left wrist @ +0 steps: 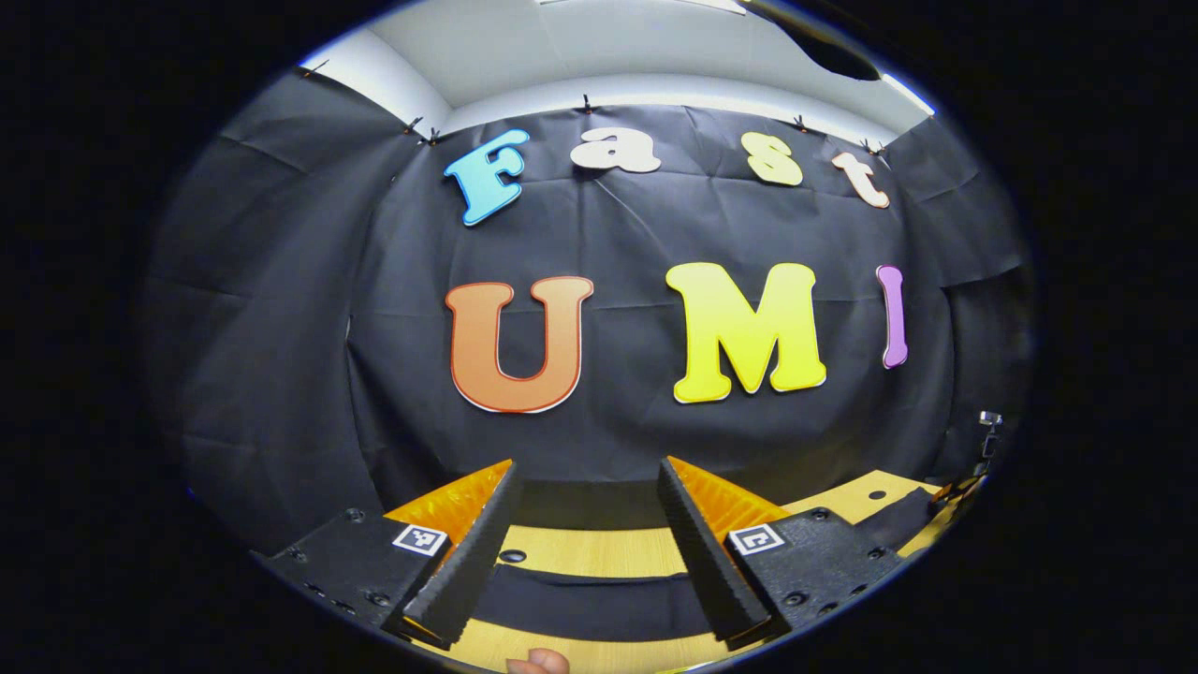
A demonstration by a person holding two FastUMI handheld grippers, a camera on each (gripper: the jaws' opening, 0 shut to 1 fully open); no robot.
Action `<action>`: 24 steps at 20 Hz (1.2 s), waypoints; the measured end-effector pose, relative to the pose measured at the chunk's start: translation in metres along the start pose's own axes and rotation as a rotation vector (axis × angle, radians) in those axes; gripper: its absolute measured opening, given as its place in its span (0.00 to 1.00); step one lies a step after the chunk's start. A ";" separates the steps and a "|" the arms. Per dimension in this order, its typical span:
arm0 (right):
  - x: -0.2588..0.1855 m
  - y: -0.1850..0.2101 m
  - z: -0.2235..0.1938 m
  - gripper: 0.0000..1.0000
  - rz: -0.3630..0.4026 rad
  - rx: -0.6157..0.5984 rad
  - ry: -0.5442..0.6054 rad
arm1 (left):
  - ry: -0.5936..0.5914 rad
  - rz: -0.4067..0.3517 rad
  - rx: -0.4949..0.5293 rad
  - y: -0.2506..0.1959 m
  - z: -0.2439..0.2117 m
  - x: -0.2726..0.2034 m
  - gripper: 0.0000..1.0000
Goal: Grasp the waist and the cuffs of the jeans and fold them to make the two legs overlap; first hold the waist and fold one-third of the jeans toward the cuffs, then hold the cuffs and fold the remaining one-third in the same direction to finish folding.
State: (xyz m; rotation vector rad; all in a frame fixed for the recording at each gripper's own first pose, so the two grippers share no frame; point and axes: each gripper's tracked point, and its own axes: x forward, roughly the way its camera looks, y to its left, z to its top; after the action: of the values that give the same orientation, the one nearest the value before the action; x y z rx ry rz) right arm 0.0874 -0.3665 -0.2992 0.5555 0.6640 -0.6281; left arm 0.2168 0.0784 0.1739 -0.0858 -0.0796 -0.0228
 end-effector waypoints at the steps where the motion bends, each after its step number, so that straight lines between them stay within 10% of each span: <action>1: -0.001 0.002 0.001 0.96 -0.003 0.007 -0.006 | 0.000 0.001 -0.011 0.000 -0.002 -0.013 1.00; 7: 0.007 0.006 -0.012 0.94 -0.030 -0.134 -0.001 | 0.069 -0.012 -0.034 -0.013 -0.027 -0.030 0.98; 17: -0.005 0.021 0.002 0.01 -0.005 -0.218 -0.017 | 0.106 0.007 -0.087 -0.003 -0.035 -0.029 0.99; 24: -0.062 0.087 0.047 0.01 0.159 -0.288 -0.183 | 0.120 0.002 -0.105 -0.001 -0.038 -0.026 0.99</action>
State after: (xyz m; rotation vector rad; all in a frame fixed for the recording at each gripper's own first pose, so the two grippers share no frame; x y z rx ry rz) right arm 0.1267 -0.3158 -0.2019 0.2751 0.5207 -0.4189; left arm 0.1942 0.0750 0.1345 -0.1895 0.0415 -0.0300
